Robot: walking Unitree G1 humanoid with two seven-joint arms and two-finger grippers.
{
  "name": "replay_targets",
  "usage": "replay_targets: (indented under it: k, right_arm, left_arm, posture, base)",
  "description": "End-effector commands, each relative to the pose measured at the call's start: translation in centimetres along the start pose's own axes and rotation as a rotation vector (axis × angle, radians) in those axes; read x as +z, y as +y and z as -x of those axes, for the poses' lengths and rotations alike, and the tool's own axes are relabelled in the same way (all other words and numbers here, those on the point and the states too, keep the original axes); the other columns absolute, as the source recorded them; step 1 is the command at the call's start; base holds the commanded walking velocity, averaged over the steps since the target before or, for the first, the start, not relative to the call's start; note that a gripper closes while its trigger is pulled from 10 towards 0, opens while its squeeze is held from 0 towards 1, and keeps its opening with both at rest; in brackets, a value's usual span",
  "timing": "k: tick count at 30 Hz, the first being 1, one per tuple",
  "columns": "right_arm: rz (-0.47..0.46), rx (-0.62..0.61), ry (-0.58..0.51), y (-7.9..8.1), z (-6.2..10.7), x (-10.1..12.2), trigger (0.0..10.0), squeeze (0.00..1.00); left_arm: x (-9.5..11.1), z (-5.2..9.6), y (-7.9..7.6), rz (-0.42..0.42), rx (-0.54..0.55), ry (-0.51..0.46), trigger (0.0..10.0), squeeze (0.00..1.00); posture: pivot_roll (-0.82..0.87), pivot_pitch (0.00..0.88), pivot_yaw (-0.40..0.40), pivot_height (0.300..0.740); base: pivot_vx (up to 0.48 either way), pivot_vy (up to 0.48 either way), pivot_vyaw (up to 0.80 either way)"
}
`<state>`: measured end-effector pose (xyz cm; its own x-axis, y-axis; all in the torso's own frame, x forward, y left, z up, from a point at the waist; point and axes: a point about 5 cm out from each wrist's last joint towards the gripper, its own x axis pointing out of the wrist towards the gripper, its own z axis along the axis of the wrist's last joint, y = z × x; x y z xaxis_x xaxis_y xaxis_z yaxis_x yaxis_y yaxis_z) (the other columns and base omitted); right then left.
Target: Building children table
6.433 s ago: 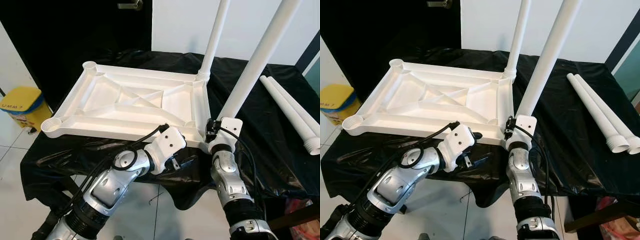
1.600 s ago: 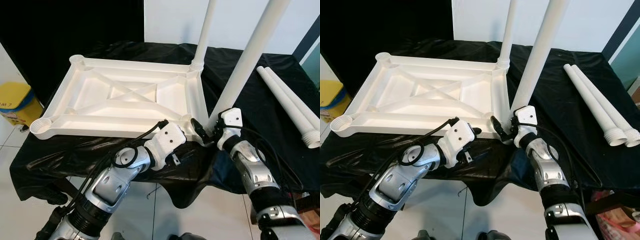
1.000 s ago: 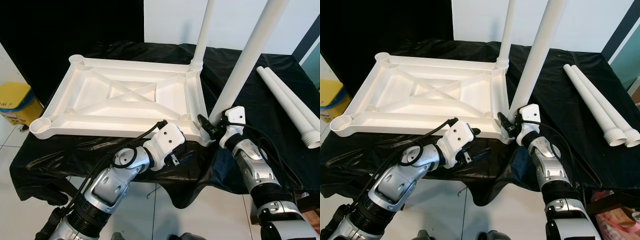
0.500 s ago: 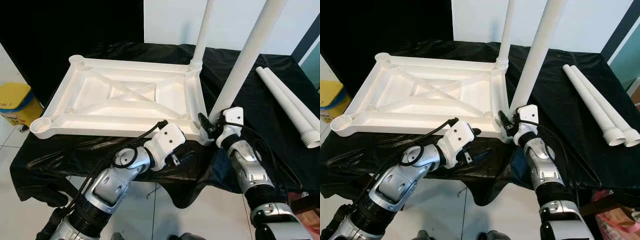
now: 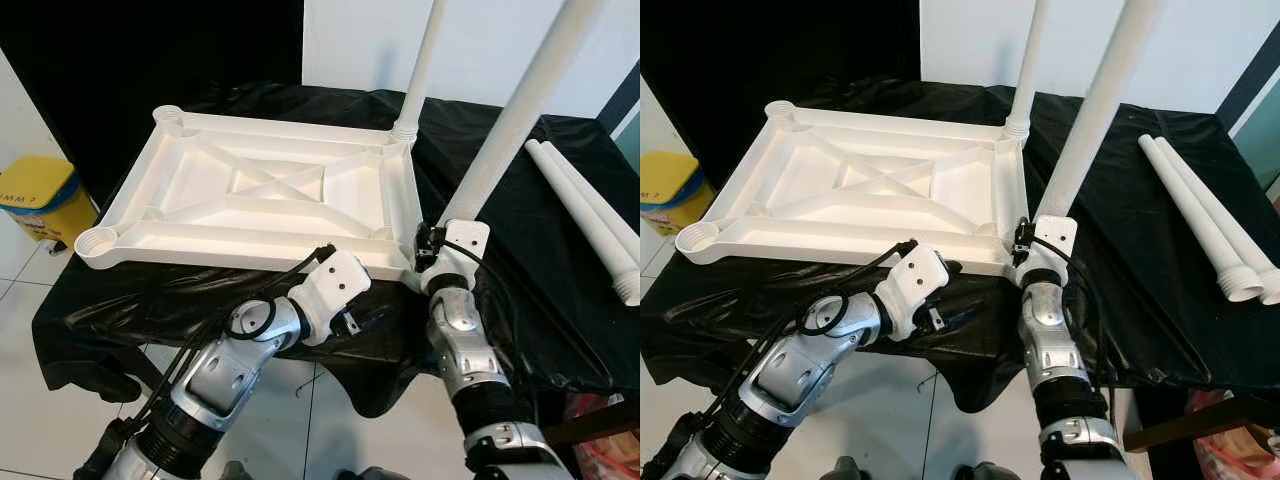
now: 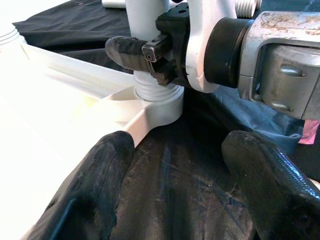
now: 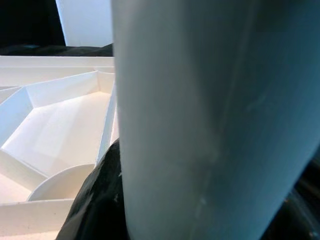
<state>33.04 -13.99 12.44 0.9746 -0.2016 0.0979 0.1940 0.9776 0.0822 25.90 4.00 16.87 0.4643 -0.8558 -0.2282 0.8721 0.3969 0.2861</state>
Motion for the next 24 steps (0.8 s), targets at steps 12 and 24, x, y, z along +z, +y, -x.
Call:
replay_targets:
  k: [12, 24]
  right_arm:
    - [0.014, -0.034, 0.137, -0.32, 1.57, -2.75, 10.0, 0.0]
    - [0.017, -0.019, 0.102, -0.16, 1.43, -2.15, 10.0, 0.0]
  left_arm:
    - [0.23, -0.39, -0.24, -0.03, -0.027, 0.001, 10.0, 0.0]
    - [0.21, -0.5, -0.29, -0.034, -0.027, 0.0, 10.0, 0.0]
  posture:
    - [0.05, 0.102, -0.09, 0.74]
    - [0.05, 0.093, -0.093, 0.74]
  base:
    - [0.0, 0.0, 0.0]
    - [0.0, 0.0, 0.0]
